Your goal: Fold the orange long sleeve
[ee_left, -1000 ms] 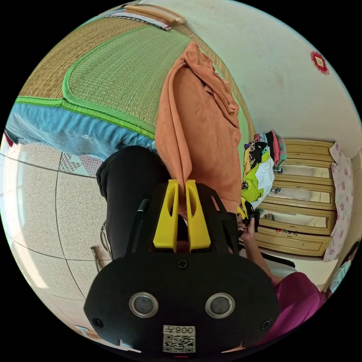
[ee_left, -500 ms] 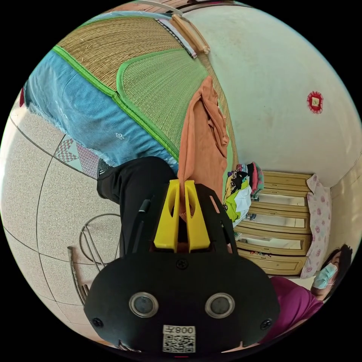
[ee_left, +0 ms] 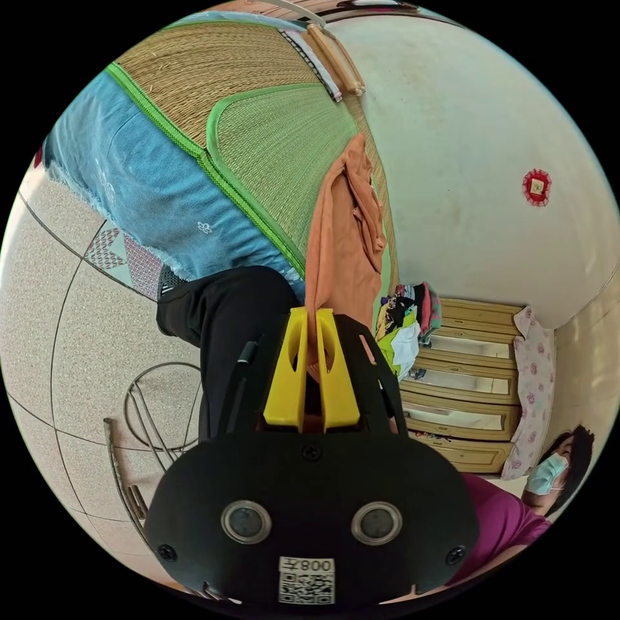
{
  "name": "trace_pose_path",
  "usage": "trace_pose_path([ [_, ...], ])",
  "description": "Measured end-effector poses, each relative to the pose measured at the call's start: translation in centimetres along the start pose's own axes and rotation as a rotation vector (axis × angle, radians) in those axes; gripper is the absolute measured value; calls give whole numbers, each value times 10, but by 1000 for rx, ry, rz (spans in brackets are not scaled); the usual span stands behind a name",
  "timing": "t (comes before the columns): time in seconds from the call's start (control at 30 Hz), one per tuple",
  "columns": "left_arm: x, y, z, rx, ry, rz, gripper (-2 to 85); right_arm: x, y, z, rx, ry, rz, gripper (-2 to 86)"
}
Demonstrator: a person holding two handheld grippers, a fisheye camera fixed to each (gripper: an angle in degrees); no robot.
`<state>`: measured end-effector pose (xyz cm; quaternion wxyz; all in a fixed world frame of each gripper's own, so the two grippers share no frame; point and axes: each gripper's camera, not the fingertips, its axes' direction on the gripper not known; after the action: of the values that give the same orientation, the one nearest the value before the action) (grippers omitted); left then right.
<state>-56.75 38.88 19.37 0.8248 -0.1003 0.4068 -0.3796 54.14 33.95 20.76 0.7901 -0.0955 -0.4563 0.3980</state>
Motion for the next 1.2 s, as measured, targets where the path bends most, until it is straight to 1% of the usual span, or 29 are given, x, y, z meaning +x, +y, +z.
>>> trace_pose_path([
  [0.13,5,13,-11,-1,54,34,19,-22,13,-21,2,-55,-72,22],
  [0.5,16,69,-63,-21,189,126,20,-91,60,-58,-47,-128,-250,10],
  [0.8,31,118,-106,-39,310,251,21,-139,109,-84,-75,-101,-352,9],
  [1.2,46,171,-153,-23,426,408,21,-202,166,-116,-83,-80,-517,10],
])
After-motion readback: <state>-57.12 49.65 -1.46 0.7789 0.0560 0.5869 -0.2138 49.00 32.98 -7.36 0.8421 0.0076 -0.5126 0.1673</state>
